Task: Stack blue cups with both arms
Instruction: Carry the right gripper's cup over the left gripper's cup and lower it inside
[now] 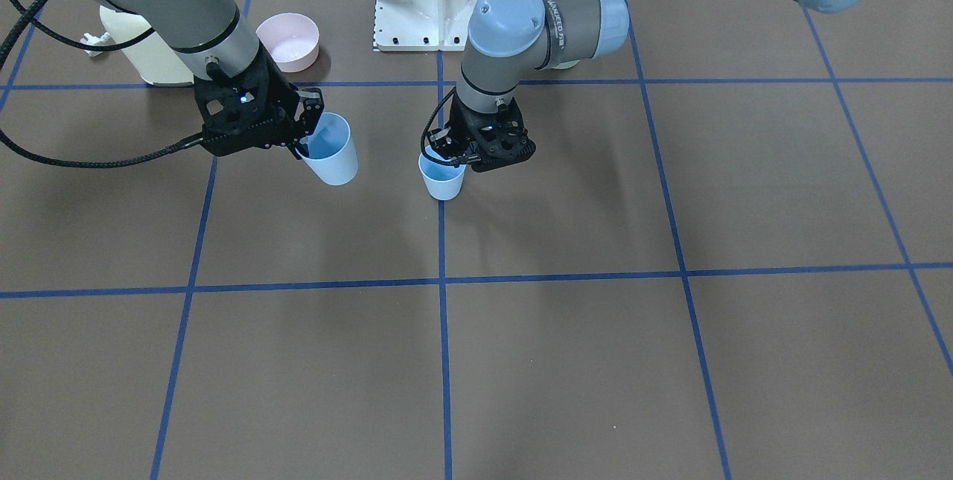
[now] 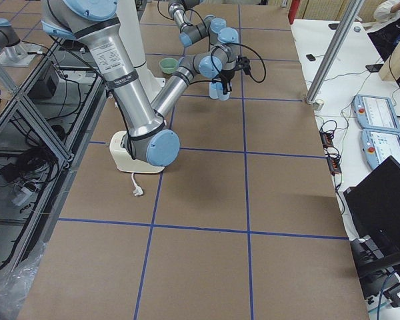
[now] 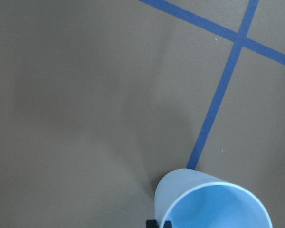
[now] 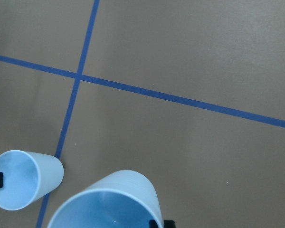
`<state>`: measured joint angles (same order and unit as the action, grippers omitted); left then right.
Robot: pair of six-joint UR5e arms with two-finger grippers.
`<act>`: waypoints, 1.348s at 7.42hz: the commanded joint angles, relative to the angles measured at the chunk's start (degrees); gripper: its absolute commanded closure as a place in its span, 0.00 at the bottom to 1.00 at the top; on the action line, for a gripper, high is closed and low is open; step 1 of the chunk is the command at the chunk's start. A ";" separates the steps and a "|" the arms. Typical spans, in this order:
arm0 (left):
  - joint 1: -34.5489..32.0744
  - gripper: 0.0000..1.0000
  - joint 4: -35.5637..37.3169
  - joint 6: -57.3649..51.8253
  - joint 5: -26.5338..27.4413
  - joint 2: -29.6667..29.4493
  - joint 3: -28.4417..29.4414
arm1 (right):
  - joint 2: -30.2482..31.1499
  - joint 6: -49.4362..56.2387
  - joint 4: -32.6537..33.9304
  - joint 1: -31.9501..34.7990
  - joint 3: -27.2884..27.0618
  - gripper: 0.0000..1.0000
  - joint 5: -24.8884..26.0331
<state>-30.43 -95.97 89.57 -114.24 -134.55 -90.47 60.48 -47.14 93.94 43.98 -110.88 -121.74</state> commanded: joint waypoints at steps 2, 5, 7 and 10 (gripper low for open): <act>-1.38 0.01 0.87 -0.97 -0.72 1.82 -5.13 | -3.59 -7.32 -0.24 -6.41 -0.13 1.00 4.11; -5.51 0.01 7.46 -17.02 -3.10 11.47 -17.16 | -7.29 -8.93 -0.25 -9.60 2.14 1.00 5.98; -6.49 0.01 7.29 -18.55 -3.10 12.46 -17.54 | -10.55 -8.67 -0.25 -11.36 6.54 1.00 8.44; -6.49 0.01 7.38 -18.55 -3.01 12.56 -17.46 | -11.51 -6.65 -0.25 -11.54 8.48 1.00 8.53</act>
<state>-36.87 -88.63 71.07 -117.28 -122.05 -107.90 49.53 -54.18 93.69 32.49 -102.92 -113.31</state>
